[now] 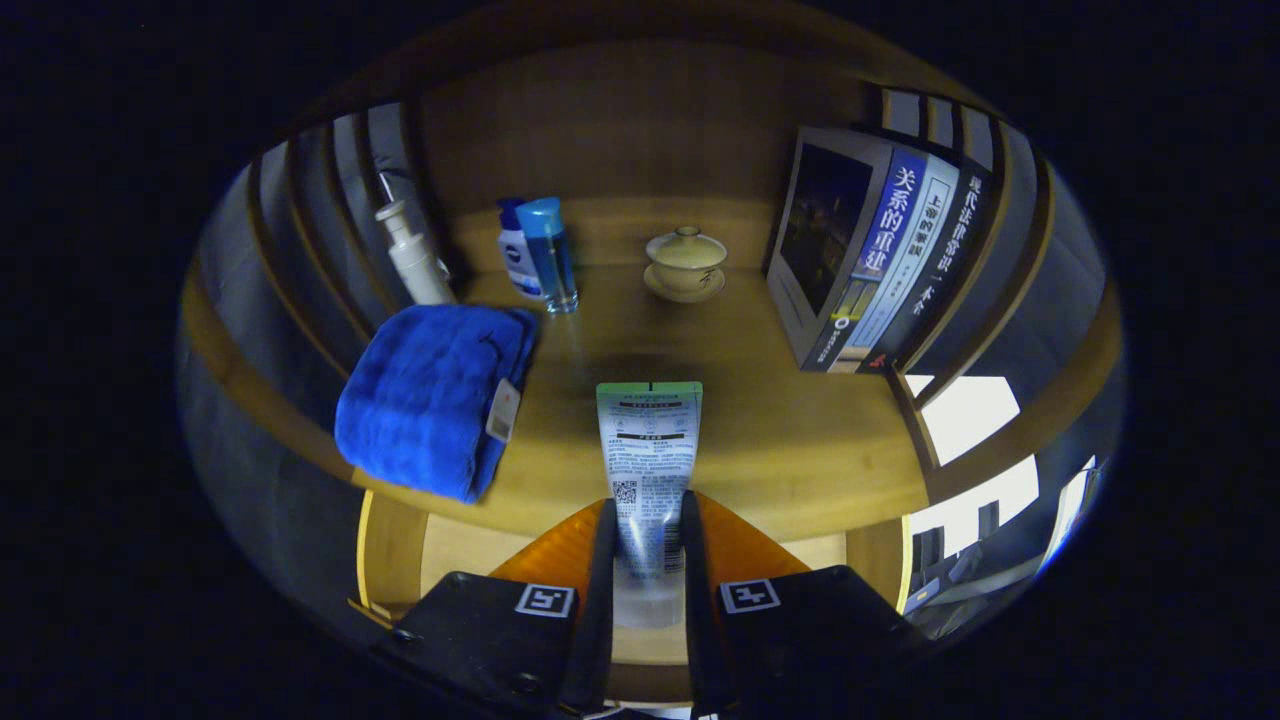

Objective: Pull open the drawer, take out the items inside it, and place them on the countertop above the cabinet.

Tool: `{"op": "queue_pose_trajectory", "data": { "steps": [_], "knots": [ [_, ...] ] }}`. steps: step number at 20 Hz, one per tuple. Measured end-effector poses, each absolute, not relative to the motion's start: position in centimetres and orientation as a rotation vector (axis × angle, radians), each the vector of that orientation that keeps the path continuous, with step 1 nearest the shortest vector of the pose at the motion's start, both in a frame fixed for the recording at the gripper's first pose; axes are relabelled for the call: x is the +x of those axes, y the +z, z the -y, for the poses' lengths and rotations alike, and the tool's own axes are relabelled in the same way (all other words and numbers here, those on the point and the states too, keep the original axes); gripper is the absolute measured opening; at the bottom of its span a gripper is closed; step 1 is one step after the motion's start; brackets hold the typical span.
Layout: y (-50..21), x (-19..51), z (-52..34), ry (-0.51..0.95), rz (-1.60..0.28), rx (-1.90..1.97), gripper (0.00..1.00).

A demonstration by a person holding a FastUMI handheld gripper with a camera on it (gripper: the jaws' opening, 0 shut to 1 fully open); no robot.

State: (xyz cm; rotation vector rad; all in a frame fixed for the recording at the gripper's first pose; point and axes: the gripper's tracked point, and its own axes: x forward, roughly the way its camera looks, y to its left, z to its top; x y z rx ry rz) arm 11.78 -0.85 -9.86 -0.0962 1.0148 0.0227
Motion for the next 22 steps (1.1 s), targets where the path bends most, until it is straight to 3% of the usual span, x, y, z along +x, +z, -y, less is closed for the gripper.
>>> {"op": "queue_pose_trajectory", "data": {
  "steps": [9, 22],
  "knots": [
    [-13.6, 19.5, 1.2, -0.047, -0.973, -0.109, 0.4],
    [-13.1, 19.6, -0.3, -0.039, -0.894, -0.132, 0.97]
  ]
}}
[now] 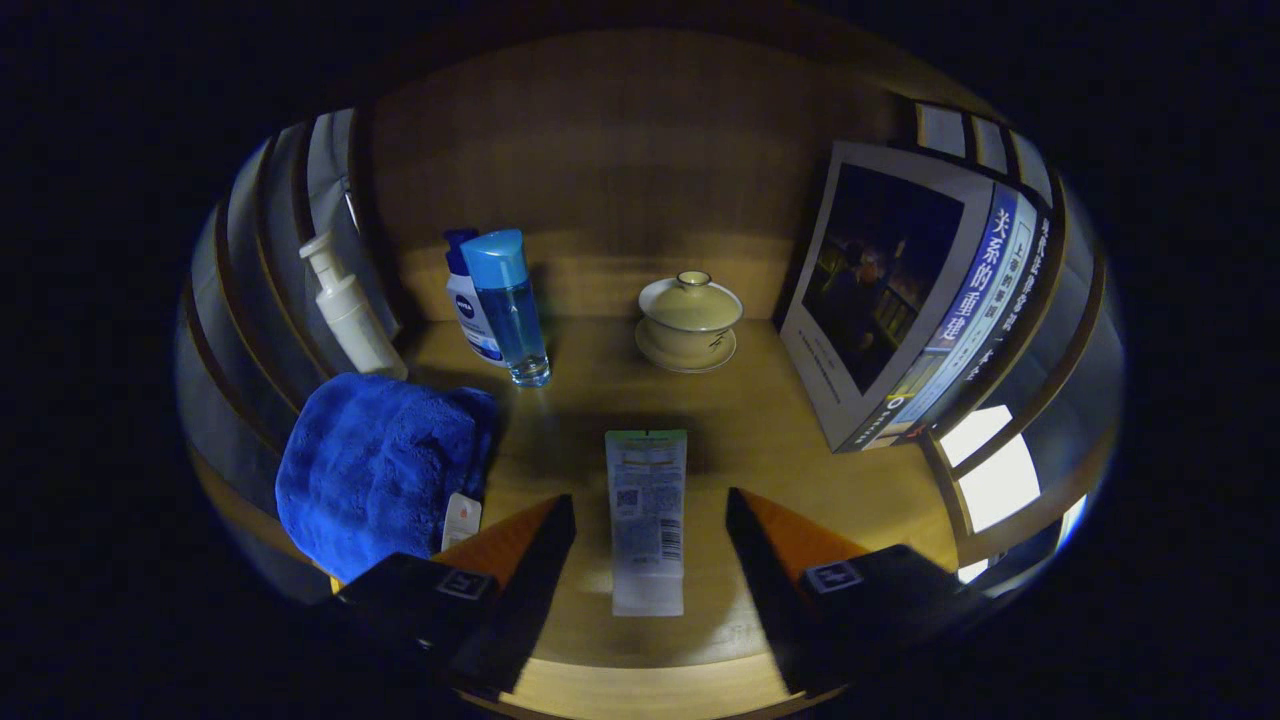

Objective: Pull open the drawer, take out the items inside it, and place them on the countertop above the cabinet.

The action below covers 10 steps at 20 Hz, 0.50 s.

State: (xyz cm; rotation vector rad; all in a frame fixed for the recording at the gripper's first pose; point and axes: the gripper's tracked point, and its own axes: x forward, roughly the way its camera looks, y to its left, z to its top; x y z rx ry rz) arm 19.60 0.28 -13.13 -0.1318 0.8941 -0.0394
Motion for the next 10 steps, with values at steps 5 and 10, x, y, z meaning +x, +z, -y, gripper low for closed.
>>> {"op": "queue_pose_trajectory", "data": {
  "steps": [5, 10],
  "knots": [
    [-12.1, 17.2, -0.5, -0.035, -0.861, -0.12, 1.0],
    [-10.0, 14.1, -2.1, -0.004, -0.799, -0.131, 1.0]
  ]
}}
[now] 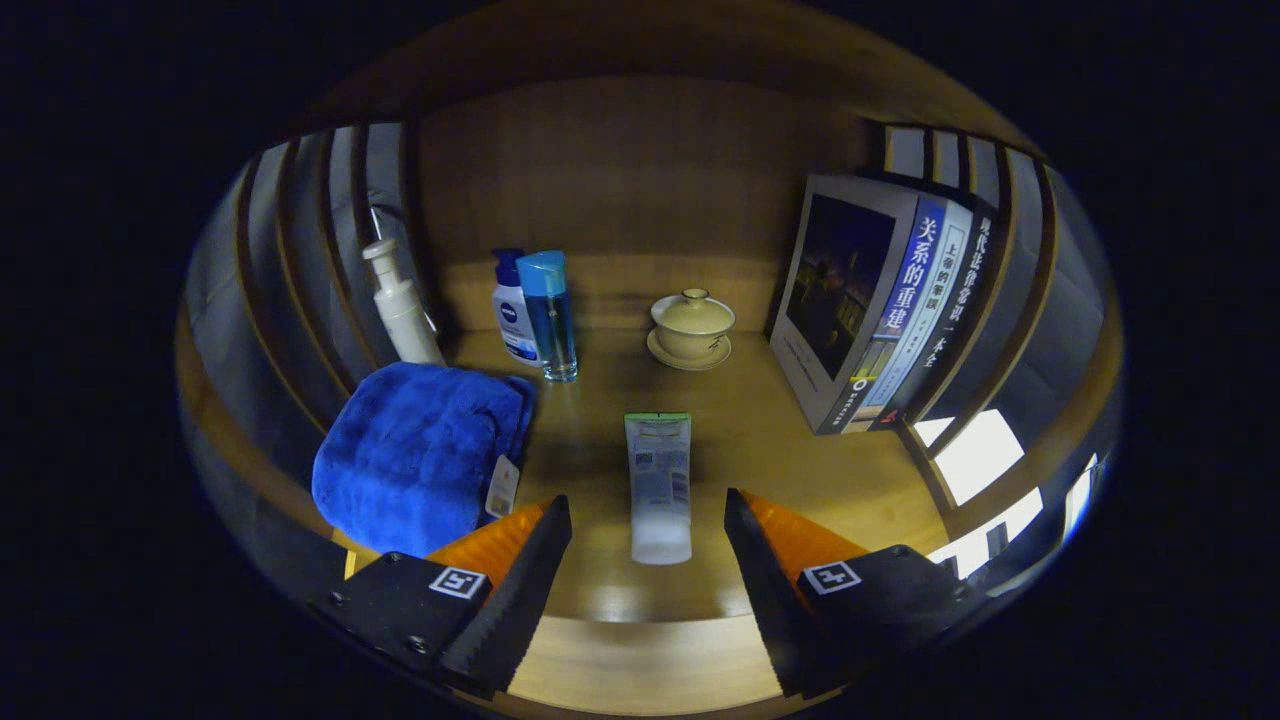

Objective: Pull open the drawer, take out the items inside it, and place them on the countertop above the cabinet.

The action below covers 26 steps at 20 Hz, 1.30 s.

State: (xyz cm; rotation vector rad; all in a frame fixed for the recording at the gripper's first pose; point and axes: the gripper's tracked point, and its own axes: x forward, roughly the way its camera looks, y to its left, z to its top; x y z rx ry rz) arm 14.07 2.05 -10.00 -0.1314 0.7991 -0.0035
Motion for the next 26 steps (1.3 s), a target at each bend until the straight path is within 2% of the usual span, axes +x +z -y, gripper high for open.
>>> {"op": "queue_pose_trajectory", "data": {
  "steps": [9, 16, 26],
  "knots": [
    [-6.3, 6.9, -2.3, 0.009, -0.645, -0.064, 0.99],
    [-3.0, -0.5, -0.3, 0.005, -0.433, -0.072, 0.99],
    [-8.1, -11.7, 1.3, -0.02, -0.373, -0.006, 0.99]
  ]
}}
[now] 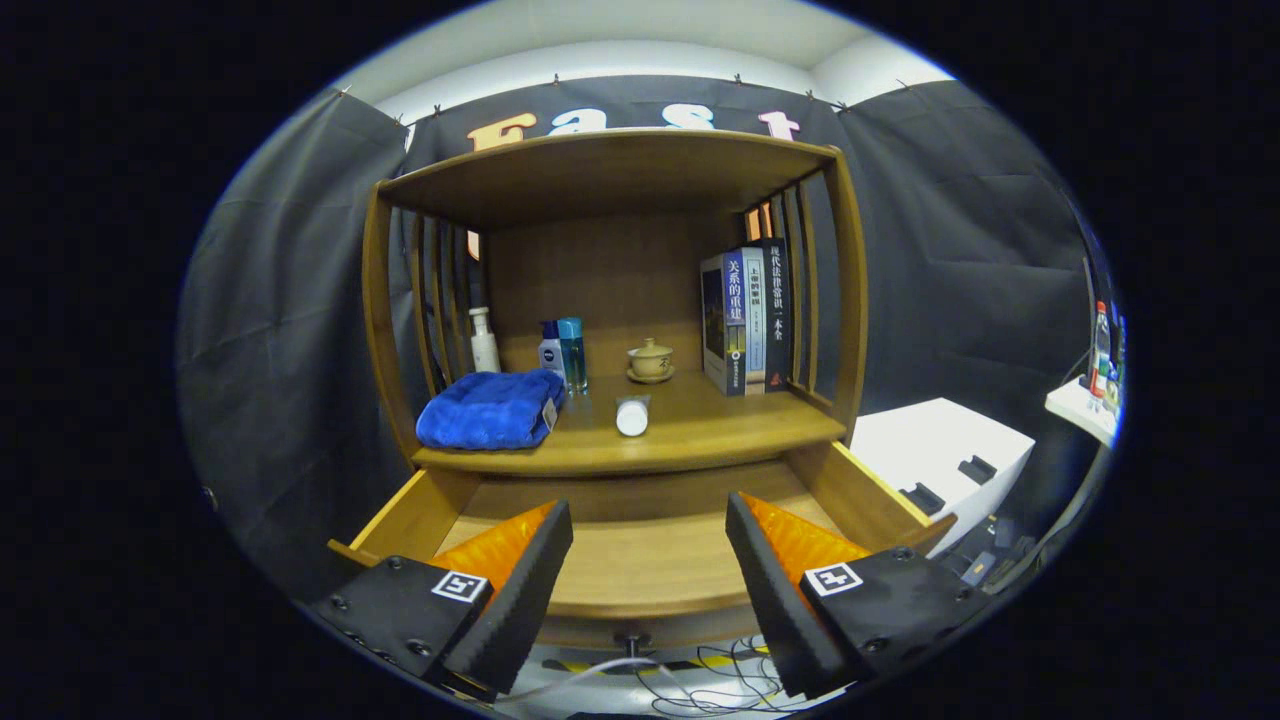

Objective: Pull open the drawer, take out the items inside it, and place them on the countertop above the cabinet.

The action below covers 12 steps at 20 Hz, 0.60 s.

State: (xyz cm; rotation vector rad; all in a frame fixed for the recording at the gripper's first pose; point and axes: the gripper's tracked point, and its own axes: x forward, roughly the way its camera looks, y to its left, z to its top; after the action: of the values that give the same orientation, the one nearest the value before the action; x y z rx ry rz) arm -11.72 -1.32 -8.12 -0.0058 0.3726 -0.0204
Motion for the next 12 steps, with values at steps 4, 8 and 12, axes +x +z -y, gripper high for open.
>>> {"op": "queue_pose_trajectory", "data": {
  "steps": [4, 8, 12],
  "knots": [
    [-10.5, -14.2, 0.9, -0.033, -0.395, -0.005, 0.99],
    [-11.3, -15.0, 0.1, -0.029, -0.4, -0.022, 0.99],
    [-13.7, -16.0, -0.7, -0.03, -0.48, -0.038, 0.99]
  ]
}}
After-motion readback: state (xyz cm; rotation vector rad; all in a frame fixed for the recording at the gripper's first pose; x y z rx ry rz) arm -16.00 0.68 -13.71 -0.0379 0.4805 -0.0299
